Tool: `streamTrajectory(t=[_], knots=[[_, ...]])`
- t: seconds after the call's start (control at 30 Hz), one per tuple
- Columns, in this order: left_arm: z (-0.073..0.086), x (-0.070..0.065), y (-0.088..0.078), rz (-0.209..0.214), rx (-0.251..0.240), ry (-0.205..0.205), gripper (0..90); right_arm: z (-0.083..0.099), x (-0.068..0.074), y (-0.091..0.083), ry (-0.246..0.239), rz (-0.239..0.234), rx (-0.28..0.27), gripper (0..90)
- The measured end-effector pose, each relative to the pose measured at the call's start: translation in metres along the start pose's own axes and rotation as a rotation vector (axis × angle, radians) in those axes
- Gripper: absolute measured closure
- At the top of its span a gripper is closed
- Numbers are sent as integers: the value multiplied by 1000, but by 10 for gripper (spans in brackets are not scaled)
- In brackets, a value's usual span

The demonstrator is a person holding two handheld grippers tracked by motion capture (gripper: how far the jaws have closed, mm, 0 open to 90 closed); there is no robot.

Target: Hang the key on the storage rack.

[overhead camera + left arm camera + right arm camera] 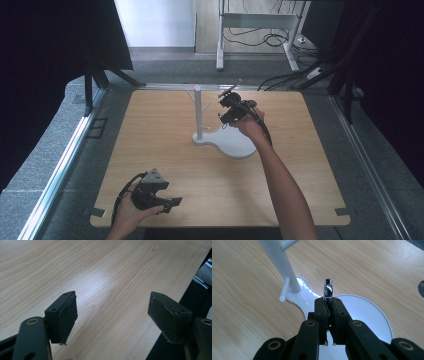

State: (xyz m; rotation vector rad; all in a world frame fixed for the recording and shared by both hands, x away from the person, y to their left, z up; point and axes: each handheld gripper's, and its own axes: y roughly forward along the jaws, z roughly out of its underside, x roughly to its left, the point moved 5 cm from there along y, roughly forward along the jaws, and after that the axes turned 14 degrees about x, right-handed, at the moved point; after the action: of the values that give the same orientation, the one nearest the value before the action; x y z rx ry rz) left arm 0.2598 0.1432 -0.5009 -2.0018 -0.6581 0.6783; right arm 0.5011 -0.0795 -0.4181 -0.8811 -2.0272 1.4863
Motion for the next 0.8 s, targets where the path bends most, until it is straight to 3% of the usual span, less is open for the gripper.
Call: streamTrajectory(t=[0.8], knots=[[2, 5, -3, 2, -7, -12, 241, -32, -4, -1, 3, 4, -20, 841]])
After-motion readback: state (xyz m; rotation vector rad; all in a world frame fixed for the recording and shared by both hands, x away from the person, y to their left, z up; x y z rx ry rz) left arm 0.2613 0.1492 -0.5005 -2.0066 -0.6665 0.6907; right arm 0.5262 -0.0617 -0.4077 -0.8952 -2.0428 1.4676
